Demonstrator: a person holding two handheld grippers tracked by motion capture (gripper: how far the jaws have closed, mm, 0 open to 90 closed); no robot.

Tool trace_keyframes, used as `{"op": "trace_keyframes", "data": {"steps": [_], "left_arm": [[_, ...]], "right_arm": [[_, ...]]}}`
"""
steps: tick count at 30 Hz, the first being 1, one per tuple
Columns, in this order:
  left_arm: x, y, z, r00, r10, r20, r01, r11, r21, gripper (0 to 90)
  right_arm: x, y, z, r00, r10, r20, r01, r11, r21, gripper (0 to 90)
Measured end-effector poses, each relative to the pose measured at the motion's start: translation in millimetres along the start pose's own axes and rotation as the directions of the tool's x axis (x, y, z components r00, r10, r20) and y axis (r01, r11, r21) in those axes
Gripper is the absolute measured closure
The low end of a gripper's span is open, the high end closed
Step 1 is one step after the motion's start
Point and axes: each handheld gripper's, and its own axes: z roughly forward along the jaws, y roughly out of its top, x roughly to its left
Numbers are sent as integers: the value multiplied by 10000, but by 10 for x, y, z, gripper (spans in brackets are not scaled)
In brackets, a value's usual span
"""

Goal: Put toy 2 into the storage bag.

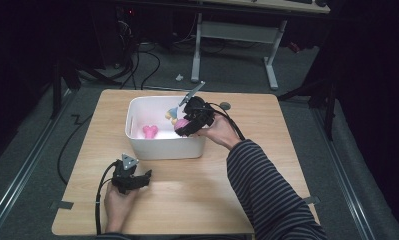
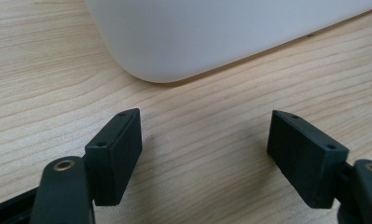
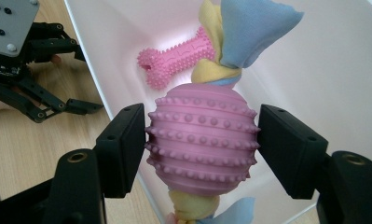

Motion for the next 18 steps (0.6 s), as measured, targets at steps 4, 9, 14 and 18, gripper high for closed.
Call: {"op": "trace_keyframes", "data": {"steps": [4, 9, 14, 18], "left_arm": [[0, 0, 0, 10000, 2, 0, -2, 10000, 4, 265], [0, 1, 0, 10000, 20, 9, -20, 10000, 11, 265], [-1, 1, 1, 10000, 10, 15, -10, 10000, -1, 265], [-1, 1, 0, 10000, 5, 17, -5, 10000, -3, 265]], "right_arm": [[-15, -11, -21, 9998, 122, -142, -123, 9999, -89, 307], [-34, -81, -144, 9995, 313, 90, -310, 9987, -404, 291], [-65, -252, -385, 9970, 650, 411, -598, 9912, -1179, 319], [-98, -483, -602, 9905, 1161, 734, -1013, 9783, -1809, 332]]}}
